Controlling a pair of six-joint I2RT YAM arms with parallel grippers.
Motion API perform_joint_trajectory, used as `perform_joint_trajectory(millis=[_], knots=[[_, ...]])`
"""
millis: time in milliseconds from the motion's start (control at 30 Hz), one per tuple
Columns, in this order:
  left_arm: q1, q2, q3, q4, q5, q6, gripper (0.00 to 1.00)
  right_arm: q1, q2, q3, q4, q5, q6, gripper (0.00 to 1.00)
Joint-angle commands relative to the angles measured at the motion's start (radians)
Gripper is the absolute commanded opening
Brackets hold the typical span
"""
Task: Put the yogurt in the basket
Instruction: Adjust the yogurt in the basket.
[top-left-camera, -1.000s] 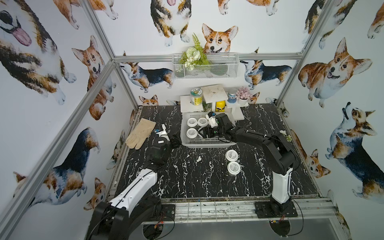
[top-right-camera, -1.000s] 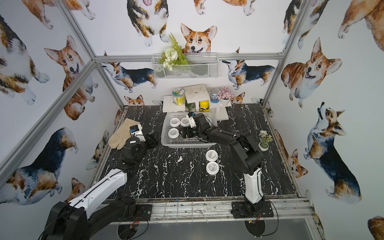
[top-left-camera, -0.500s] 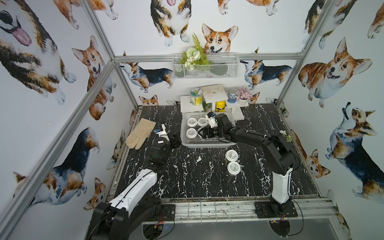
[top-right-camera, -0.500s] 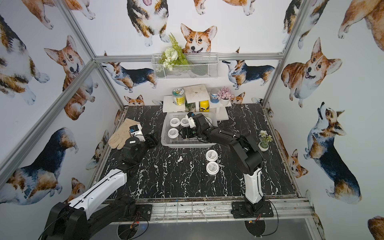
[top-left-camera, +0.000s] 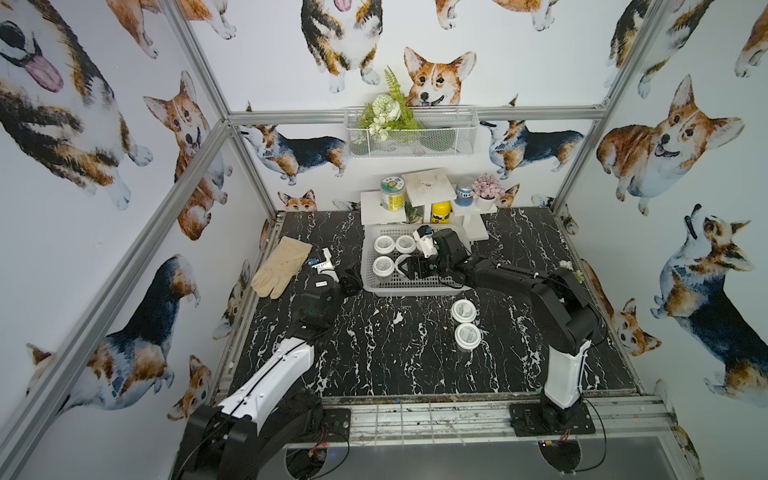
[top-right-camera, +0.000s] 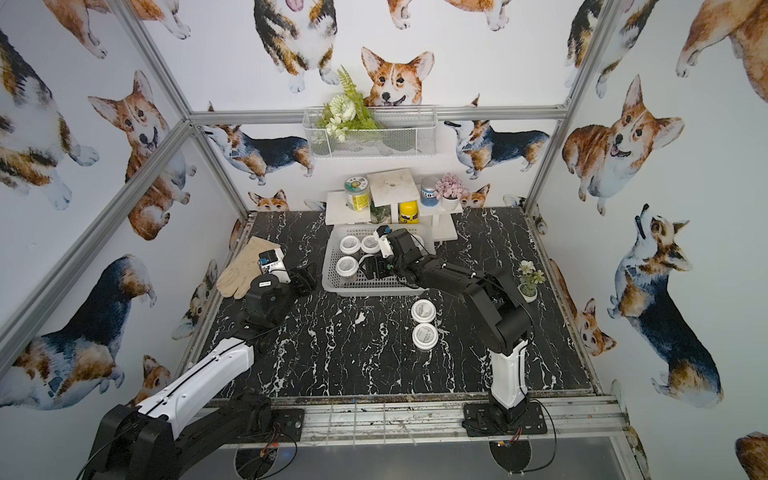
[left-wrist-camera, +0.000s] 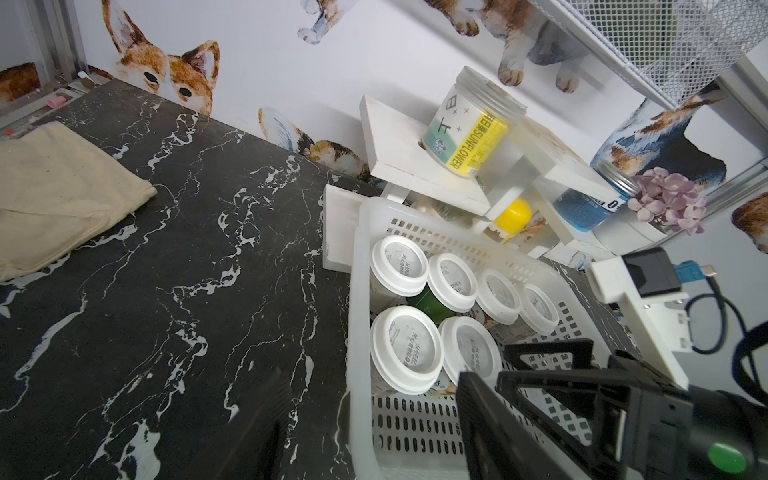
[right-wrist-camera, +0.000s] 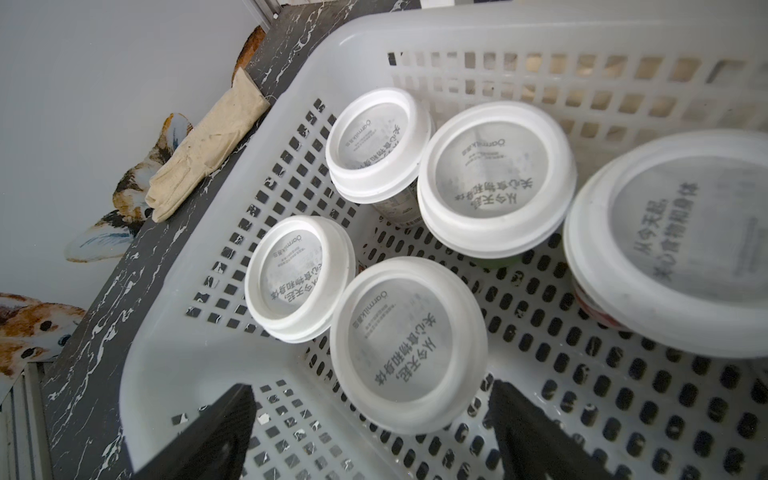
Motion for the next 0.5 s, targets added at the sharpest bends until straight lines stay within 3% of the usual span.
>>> perform_joint_trajectory(millis=[0,200,467], knots=[[0.003,-0.002,0.002,0.017,-0.003,0.003,0.69,0.002,-0.073,-0.058,0.042,0.076,0.002,0.94],[0.003,-0.002,0.002,0.017,-0.003,0.003,0.69,0.019,-0.237,-0.192,0.076,0.149,-0.013,0.93],[0.003,0.003,0.004,0.016,0.000,0.006,0.70,0.114,-0.475,-0.348,0.009,0.373,-0.025,0.90]])
